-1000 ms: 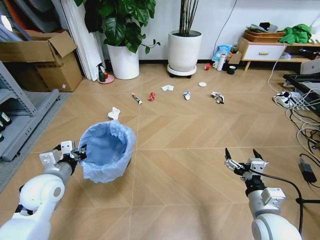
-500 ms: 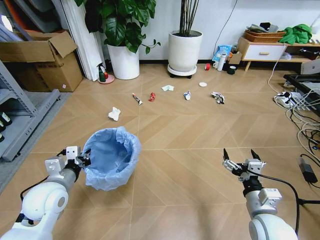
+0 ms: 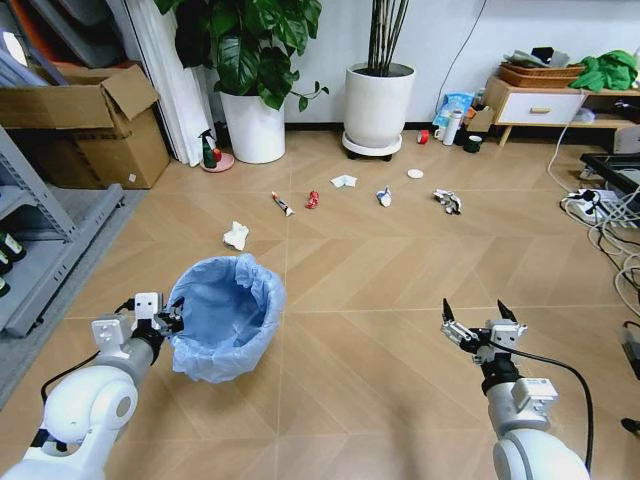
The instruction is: Pick up the trash bin and place the garbage on the floor into it.
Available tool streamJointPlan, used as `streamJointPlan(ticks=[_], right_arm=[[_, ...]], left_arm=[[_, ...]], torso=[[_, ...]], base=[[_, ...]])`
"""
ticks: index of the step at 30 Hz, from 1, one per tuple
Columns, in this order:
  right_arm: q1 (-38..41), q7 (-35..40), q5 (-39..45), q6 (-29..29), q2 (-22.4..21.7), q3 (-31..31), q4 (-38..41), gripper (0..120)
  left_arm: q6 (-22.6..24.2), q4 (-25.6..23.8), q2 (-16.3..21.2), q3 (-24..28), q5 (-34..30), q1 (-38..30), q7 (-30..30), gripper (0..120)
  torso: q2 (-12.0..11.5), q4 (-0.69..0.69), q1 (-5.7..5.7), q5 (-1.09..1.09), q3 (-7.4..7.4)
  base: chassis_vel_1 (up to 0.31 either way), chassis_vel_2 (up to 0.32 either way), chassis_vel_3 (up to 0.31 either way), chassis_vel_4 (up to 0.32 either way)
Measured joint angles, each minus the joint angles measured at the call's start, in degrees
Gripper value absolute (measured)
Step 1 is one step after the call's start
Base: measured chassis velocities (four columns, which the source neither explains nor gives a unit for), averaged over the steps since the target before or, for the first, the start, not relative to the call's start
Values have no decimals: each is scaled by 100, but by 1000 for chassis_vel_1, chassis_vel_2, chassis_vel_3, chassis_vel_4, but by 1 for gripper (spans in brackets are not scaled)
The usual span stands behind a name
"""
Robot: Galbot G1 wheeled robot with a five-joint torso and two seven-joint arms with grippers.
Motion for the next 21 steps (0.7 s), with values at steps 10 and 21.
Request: streamJointPlan(ticks=[10, 21], right_arm=[[-32, -46, -53, 15, 42, -37, -5, 100], [-50, -56, -80, 32, 67, -89, -14, 100]], left_arm=[[0, -57, -8, 7, 22, 69, 44, 0], [-1, -98, -20, 3, 50, 121, 76, 0]], torso=[[0, 0, 0, -1, 0], [-1, 0, 0, 0, 0]], base=[[5, 191, -10, -182], [16, 228, -17, -223]])
